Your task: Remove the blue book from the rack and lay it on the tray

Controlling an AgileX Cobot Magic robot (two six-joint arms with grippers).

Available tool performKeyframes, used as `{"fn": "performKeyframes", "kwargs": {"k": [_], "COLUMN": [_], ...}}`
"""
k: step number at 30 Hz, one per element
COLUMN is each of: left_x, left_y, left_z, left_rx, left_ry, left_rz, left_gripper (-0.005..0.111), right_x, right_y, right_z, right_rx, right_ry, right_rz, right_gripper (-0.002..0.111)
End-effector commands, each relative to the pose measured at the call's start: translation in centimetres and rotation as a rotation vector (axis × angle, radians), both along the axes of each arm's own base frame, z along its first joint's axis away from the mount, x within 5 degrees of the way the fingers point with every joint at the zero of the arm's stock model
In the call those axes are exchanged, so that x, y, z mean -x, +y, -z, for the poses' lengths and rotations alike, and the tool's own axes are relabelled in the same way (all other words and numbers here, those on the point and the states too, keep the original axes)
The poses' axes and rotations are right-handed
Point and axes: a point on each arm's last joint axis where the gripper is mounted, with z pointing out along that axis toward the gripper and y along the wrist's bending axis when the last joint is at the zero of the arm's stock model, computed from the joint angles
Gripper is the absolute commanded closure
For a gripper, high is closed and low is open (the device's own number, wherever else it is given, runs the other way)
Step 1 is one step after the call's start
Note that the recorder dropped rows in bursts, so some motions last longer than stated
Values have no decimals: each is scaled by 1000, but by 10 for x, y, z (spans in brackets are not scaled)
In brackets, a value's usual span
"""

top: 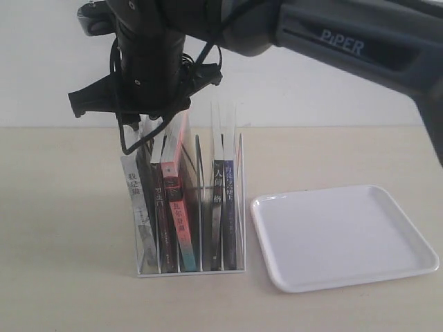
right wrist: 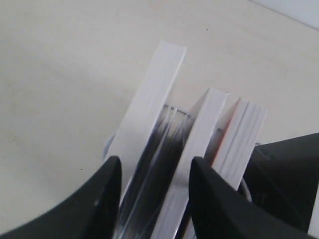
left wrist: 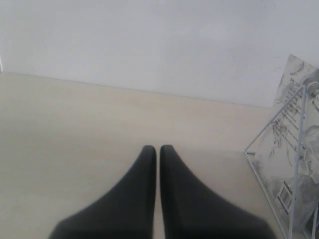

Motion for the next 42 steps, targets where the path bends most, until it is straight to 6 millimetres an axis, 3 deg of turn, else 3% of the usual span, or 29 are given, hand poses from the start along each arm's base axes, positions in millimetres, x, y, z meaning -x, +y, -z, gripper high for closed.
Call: {"fn": "performKeyframes", "kwargs": {"k": [1,8,14,18,29,42], "left_x": [0,0,0,0,0,0], "left_y": [0,0,0,0,0,0], "left_z": [-2,-2,-2,-2,-2,-2], "left_rx": [20,20,20,20,20,20], "left_ry": [-10,-10,-10,-10,-10,-10], "left_rz": [-4,-4,-4,-4,-4,-4], "left_gripper": [103,103,103,103,103,103], "right_x": [-4,-4,0,0,-4,-5], "right_y": [-3,-4,-11,-11,-7,-7], "right_z": [2,2,-20,-21,-7,-8], "right_rx": [34,37,-22,-33,-13,-12], "right_ry": [-15,-11,-54,-51,-32,-47], "right_rz": [16,34,63,76,92,96], "right_gripper": [67,67,67,95,96,96]}}
